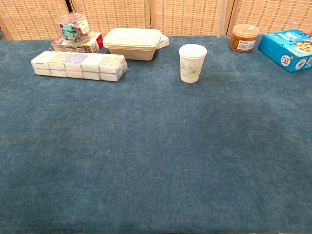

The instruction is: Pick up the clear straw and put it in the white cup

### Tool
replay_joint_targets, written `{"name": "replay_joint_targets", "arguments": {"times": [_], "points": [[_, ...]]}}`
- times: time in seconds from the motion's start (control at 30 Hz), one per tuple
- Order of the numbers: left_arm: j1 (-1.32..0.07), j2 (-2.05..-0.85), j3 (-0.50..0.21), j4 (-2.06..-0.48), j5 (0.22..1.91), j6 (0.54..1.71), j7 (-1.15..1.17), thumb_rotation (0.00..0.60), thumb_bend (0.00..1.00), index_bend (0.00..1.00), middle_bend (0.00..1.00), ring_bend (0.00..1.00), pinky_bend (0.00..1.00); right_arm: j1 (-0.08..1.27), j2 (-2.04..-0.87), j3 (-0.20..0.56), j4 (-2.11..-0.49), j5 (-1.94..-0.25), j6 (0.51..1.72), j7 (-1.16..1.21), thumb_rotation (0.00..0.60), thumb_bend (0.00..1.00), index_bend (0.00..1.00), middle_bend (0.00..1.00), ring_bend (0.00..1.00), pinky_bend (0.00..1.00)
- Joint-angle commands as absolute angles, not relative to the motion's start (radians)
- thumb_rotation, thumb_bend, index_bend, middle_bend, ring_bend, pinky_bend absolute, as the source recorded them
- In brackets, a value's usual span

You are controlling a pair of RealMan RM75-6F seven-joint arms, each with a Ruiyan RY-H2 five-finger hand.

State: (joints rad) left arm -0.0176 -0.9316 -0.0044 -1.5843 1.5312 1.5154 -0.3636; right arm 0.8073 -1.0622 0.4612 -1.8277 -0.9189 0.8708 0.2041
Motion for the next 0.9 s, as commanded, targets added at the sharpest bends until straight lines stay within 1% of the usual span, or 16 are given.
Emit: {"name": "replay_joint_targets", "arguments": {"times": [0.03,0.23,0.43,0.63,0.9], "points": [[-0.016,-0.930,-0.004,-1.579,1.533,1.517,-0.373,0.600,0.04,0.00,0.00,0.00,0.00,0.835,-1.089,0.497,-1.813,-0.830,0.839,0.269,0.600,0.46,0.57,0.05,0.00,0.00],[-0.017,-0.925,-0.002,-1.573,1.535,1.515,-0.395,0.600,0.04,0.00,0.00,0.00,0.00,0.875,-1.168,0.516,-1.744,-0.738,0.835,0.303,0.600,0.46,0.57,0.05,0.00,0.00],[-0.022,-0.920,-0.006,-1.564,1.523,1.502,-0.423,0.600,0.04,0.00,0.00,0.00,0.00,0.917,-1.244,0.533,-1.682,-0.686,0.850,0.309,0.600,0.46,0.57,0.05,0.00,0.00],[-0.024,-0.914,-0.010,-1.553,1.511,1.492,-0.456,0.600,0.04,0.00,0.00,0.00,0.00,0.950,-1.294,0.540,-1.639,-0.666,0.858,0.291,0.600,0.46,0.58,0.05,0.00,0.00],[-0.022,-0.912,-0.011,-1.539,1.504,1.487,-0.483,0.600,0.04,0.00,0.00,0.00,0.00,0.951,-1.318,0.530,-1.595,-0.669,0.833,0.292,0.600,0.46,0.58,0.05,0.00,0.00]]}}
